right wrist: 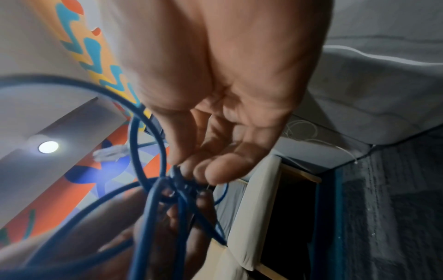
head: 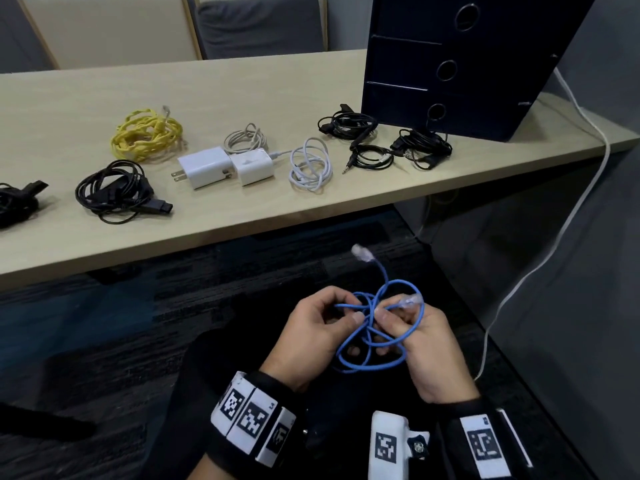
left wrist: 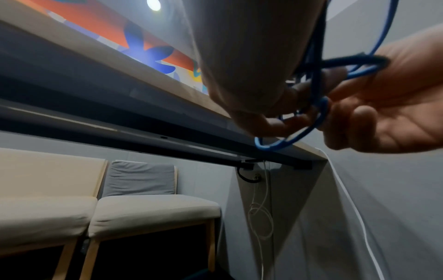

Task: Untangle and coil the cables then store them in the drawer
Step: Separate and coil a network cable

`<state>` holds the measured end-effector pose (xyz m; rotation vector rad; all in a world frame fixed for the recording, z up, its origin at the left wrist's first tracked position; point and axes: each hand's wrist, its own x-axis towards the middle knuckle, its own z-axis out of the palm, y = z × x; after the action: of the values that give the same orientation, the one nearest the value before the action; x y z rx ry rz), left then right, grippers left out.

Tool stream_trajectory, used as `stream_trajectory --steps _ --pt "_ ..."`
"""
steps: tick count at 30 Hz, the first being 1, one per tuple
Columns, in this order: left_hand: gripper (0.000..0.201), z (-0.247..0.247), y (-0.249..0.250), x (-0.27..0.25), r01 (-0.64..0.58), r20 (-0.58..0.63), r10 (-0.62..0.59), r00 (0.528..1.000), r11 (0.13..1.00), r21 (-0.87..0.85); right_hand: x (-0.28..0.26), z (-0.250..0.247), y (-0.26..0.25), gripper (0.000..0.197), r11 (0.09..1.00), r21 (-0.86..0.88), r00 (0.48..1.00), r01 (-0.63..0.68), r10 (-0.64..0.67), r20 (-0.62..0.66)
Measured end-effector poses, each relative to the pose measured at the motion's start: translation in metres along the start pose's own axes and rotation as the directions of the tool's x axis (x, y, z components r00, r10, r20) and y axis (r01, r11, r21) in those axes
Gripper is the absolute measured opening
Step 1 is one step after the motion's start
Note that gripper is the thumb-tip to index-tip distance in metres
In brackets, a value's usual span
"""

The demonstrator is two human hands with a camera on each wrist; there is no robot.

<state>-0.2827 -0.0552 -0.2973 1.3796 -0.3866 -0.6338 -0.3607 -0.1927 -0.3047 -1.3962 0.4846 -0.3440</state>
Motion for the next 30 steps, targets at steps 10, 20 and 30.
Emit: stream_trajectory --steps 10,20,30 --pt "0.027 -0.007 0.007 0.007 -0.06 -0.178 0.07 0.981 0.996 0.058 -0.001 -0.024 -0.008 0.063 0.882 0.455 0.967 -0.123 0.002 0.256" --pt "0.027 -0.002 0.014 0.005 -0.099 -0.21 0.097 0.973 0.995 0.003 0.007 -0.014 -0.005 0.023 0.994 -0.103 0.981 0.027 -0.046 -0.19" --pt "0.027 -0.022 0.008 0.016 -0.062 -0.506 -0.166 0.846 0.914 -0.402 0.004 -0.024 -0.019 0.032 0.921 0.364 0.869 0.137 0.064 -0.49"
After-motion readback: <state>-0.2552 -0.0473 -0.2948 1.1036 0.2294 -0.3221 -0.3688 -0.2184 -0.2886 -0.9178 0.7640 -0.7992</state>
